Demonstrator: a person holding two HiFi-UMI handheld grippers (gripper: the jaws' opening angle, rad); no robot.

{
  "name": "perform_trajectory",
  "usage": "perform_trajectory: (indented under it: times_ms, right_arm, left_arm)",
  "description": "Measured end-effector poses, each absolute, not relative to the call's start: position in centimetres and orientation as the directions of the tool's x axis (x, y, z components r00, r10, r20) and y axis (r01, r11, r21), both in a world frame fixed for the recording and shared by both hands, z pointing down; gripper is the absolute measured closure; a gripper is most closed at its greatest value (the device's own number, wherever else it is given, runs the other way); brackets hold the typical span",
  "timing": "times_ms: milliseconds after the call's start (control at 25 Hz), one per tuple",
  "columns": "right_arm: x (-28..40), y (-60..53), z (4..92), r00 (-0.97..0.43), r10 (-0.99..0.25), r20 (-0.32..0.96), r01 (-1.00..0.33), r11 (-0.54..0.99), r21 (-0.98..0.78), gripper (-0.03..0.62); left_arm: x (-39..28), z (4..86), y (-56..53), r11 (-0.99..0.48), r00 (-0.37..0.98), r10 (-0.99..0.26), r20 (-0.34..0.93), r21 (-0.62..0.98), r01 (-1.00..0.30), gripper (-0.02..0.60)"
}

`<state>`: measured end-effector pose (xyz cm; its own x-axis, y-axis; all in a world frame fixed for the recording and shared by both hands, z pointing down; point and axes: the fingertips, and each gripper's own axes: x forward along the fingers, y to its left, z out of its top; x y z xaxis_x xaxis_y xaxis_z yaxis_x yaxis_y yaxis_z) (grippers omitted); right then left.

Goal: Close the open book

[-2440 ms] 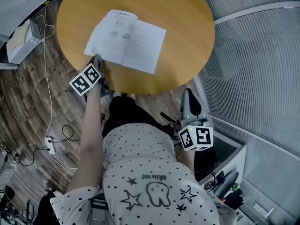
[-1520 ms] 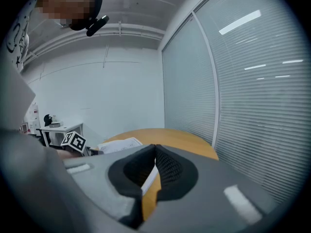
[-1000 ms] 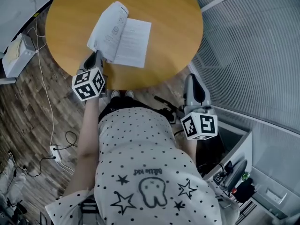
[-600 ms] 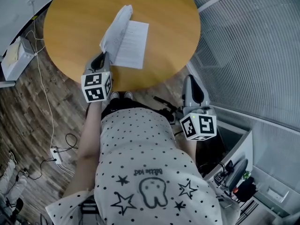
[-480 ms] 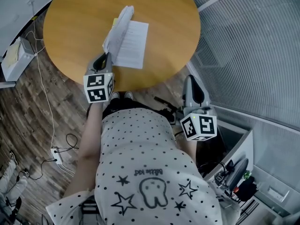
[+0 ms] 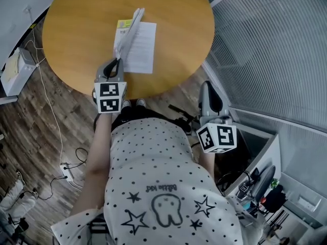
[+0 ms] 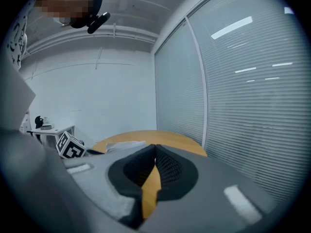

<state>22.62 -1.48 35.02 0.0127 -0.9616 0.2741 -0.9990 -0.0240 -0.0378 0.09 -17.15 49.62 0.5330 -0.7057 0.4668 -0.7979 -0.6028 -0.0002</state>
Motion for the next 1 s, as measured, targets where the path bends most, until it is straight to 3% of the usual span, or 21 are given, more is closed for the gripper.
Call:
perform_trajectory:
  times_ms: [1000]
  right_arm:
    - [25.1, -0.1, 35.7, 0.089, -0.952, 0.293, -0.993, -0.108, -0.050, 0.589]
  left_arm:
    - [8.0, 55.6, -13.6, -0.821, 0.617, -0.482, 0.623, -0.074, -0.566, 0.555]
